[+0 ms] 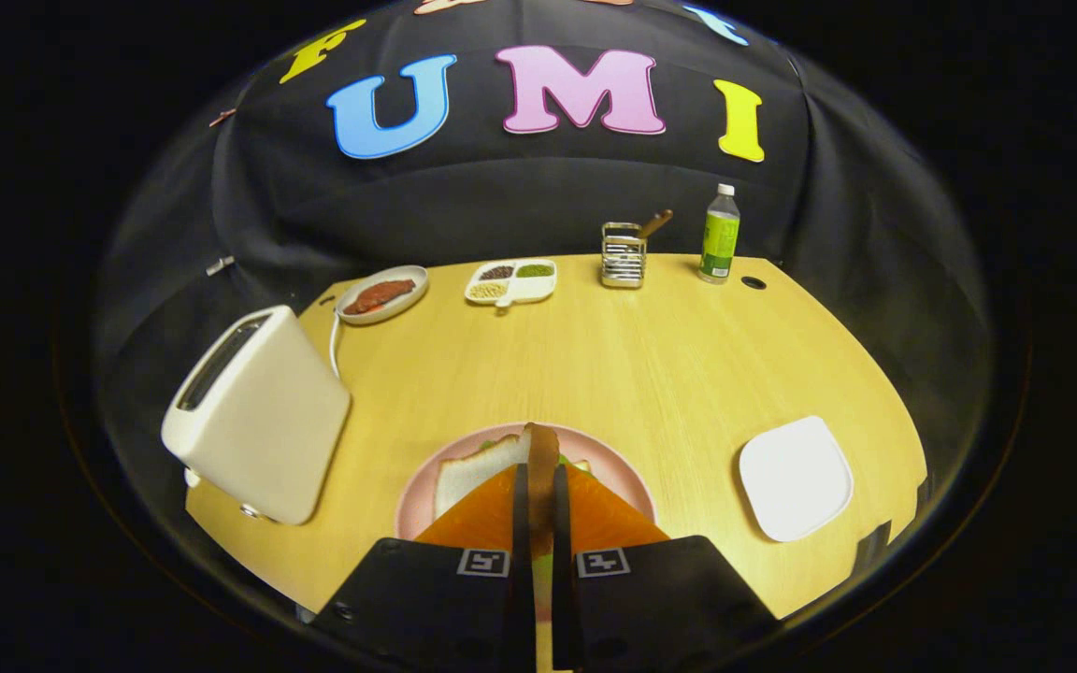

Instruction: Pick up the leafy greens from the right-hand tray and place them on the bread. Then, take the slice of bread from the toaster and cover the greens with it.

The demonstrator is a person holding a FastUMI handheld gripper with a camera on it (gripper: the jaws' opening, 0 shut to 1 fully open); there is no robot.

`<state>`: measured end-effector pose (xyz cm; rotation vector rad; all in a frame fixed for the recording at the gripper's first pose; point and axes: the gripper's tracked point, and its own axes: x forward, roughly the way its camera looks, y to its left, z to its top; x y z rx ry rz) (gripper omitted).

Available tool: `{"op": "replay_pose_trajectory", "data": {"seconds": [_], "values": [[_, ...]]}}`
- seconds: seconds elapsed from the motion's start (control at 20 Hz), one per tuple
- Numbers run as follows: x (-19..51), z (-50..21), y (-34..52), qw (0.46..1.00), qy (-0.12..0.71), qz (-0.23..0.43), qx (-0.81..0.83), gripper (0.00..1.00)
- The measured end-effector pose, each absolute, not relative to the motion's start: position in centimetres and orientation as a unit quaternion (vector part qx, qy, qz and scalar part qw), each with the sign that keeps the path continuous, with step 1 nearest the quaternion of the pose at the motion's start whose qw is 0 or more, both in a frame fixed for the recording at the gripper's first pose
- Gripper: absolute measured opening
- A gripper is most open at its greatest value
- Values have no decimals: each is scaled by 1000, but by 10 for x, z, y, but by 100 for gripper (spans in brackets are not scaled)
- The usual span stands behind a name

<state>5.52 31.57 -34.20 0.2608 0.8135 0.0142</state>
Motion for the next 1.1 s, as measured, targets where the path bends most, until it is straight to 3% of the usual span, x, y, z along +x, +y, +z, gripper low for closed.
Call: {"op": "replay_pose_trajectory", "data": {"seconds": [0.5, 0.6, 0.75, 0.85, 1.0, 1.05, 1.1], "values": [[53, -386, 302, 904, 424, 9, 46, 14], [52, -391, 301, 902, 430, 7, 36, 18], [50, -402, 293, 896, 444, -1, 18, 32], [54, -400, 284, 899, 439, -7, 7, 34], [55, -398, 276, 900, 436, -5, 10, 73], [57, -397, 271, 900, 435, -7, 18, 78], [58, -395, 267, 902, 431, -8, 30, 90]]}}
